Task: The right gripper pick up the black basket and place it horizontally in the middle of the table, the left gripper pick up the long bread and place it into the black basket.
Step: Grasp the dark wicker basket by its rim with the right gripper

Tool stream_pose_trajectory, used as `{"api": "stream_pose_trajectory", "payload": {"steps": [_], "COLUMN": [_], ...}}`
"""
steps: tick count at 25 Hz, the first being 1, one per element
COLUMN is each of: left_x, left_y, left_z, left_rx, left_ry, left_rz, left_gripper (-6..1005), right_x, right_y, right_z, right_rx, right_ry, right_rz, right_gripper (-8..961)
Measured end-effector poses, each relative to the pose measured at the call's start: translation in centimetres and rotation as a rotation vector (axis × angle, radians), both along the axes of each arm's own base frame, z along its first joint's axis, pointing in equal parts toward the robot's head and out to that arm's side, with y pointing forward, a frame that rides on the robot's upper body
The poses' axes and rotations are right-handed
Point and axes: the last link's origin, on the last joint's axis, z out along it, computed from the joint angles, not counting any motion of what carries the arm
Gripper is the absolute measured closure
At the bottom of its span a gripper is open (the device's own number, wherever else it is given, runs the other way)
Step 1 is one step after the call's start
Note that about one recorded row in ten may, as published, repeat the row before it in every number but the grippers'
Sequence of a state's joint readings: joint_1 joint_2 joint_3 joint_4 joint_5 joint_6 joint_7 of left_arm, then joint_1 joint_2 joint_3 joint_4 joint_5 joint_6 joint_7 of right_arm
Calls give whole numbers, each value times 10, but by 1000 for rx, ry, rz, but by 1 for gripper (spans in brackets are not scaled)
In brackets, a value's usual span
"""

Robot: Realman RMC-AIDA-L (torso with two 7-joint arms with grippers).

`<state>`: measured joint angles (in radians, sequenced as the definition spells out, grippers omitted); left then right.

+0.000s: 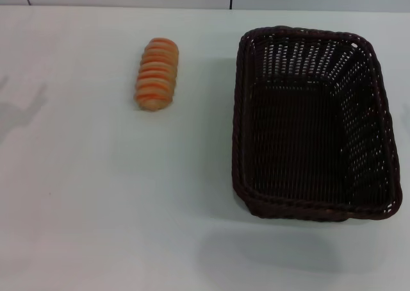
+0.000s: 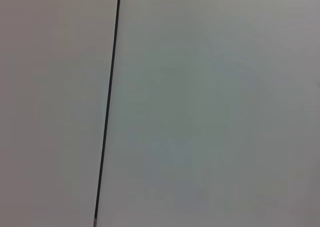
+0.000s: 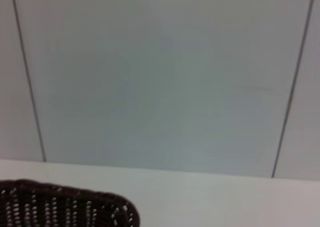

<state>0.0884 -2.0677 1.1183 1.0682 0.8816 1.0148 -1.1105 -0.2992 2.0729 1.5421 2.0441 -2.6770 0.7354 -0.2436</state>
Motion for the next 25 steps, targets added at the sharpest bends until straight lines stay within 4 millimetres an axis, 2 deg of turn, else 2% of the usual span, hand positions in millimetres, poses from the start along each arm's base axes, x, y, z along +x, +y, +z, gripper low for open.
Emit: {"api": "stream_pose_trajectory", "payload": {"steps": [11, 15, 20, 25], "left_x": [-5, -7, -7, -5], "left_y": [-1, 0, 0, 6], "left_z": [-7, -8, -9, -11], "left_rx": [-16, -19, -20, -20], "left_ry": [-13, -15, -15, -8], "left_rz": [17, 21, 21, 12], "left_gripper": [141, 141, 141, 142], "right_x": [-37, -52, -77, -88], "right_y": [42, 55, 63, 70], "right_z": [10, 13, 7, -1], "right_rx": [-204, -243, -294, -328], "right_ry": [-55, -148, -164, -137], "right_rz": [-46, -121, -156, -187], "right_gripper": [387, 386, 386, 387]}}
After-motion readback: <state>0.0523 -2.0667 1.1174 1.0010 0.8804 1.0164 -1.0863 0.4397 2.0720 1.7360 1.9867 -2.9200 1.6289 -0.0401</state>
